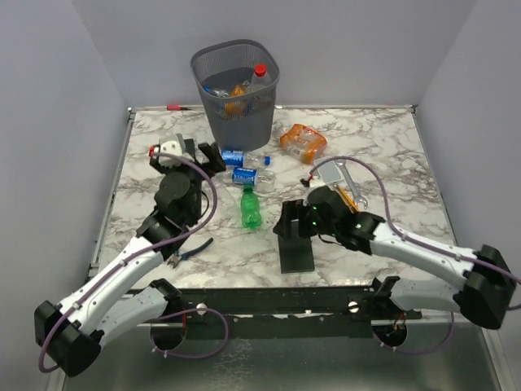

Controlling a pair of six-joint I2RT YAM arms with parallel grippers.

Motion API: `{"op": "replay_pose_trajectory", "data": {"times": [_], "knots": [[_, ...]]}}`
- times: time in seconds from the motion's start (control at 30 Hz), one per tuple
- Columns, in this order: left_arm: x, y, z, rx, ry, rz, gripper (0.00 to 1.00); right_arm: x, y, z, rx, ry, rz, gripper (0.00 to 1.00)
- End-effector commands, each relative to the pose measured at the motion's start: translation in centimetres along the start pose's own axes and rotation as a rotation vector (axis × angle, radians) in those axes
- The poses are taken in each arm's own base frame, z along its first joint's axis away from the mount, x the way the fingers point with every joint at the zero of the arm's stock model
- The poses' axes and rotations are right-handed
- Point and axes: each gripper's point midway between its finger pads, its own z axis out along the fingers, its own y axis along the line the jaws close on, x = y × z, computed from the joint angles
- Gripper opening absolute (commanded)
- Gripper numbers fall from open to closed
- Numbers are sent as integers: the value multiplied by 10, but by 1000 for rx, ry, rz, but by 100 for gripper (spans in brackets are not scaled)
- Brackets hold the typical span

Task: Put the plastic bottles in the bin
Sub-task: Pick up the plastic bottle at the center of the board.

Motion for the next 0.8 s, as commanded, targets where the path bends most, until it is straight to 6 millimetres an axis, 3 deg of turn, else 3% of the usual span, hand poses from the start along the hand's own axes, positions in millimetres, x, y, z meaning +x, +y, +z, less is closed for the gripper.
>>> {"op": "replay_pose_trajectory", "data": {"times": [0.0, 0.2, 0.47, 0.77], "knots": [[87, 60, -52, -72, 231, 28, 99, -11, 18, 47, -9, 41, -9, 100], [111, 81, -88, -16, 245, -41, 99, -21, 34, 104, 8, 76, 76, 100], [97, 95, -93, -56, 158, -113, 99, -24, 43, 152, 44, 139, 104, 99], [103, 86, -92, -23, 187, -119, 99, 3, 12, 169, 173, 225, 68, 88]]}}
